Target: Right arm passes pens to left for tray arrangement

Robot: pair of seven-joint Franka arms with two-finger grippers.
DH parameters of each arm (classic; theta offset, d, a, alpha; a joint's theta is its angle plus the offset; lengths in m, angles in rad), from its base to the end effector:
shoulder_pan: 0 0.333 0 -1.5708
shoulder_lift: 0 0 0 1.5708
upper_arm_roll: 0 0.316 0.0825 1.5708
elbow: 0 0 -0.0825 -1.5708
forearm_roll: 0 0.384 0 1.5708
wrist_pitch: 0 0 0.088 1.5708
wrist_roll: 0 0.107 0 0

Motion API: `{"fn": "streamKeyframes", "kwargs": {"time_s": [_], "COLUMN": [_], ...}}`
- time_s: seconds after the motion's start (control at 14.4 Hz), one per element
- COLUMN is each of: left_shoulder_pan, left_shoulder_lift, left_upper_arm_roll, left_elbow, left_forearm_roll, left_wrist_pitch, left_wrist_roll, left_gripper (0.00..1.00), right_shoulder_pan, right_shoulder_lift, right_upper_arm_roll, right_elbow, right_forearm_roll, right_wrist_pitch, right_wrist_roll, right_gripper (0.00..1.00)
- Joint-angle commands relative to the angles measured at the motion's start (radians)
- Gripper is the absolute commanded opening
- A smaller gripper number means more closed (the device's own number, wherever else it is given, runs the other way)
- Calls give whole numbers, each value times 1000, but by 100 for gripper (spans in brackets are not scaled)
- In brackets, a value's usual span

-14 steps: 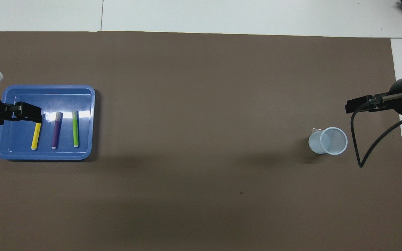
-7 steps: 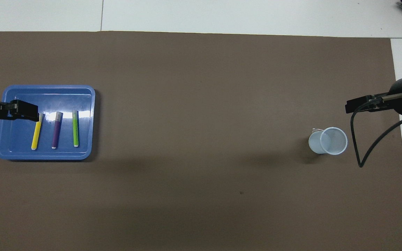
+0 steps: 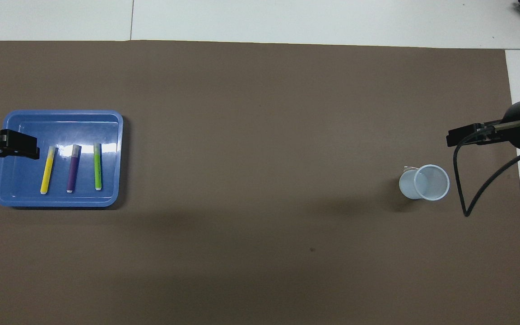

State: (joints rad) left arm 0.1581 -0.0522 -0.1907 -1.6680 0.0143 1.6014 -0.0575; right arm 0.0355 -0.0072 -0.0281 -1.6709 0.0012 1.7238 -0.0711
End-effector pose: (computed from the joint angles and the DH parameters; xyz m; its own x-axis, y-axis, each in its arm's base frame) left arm 0.5396 -0.0187 0.6093 0.9996 0.0249 -0.0139 0.0245 -0.9994 -0.0250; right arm 0.5645 0.0042 0.5946 0.9951 0.0782 0.0600 0.0782 -0.9969 0.0029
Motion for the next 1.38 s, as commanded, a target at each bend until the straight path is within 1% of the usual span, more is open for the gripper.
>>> {"fn": "streamKeyframes", "kwargs": {"time_s": [0.0,1.18,1.31], "left_shoulder_pan": [-15,-11,-21], "left_shoulder_lift": [-8,-14,-12], "left_upper_arm_roll": [20,20,45], "left_elbow": [4,-3,-1], "left_forearm_roll": [-7,-8,-7], "left_wrist_pitch": [-23,9,6], "left_wrist_roll": [12,12,7], "left_gripper": [100,100,100], "right_shoulder_pan": [-9,-9,-9], "right_shoulder_lift": [-11,-11,-11], "right_upper_arm_roll": [8,8,7], "right_elbow": [-4,-4,-4], "right_forearm_roll": [-7,-7,-7], "right_wrist_pitch": [-12,-12,-13], "right_wrist_roll": [-21,-19,-19], "right_gripper": [100,100,100]}}
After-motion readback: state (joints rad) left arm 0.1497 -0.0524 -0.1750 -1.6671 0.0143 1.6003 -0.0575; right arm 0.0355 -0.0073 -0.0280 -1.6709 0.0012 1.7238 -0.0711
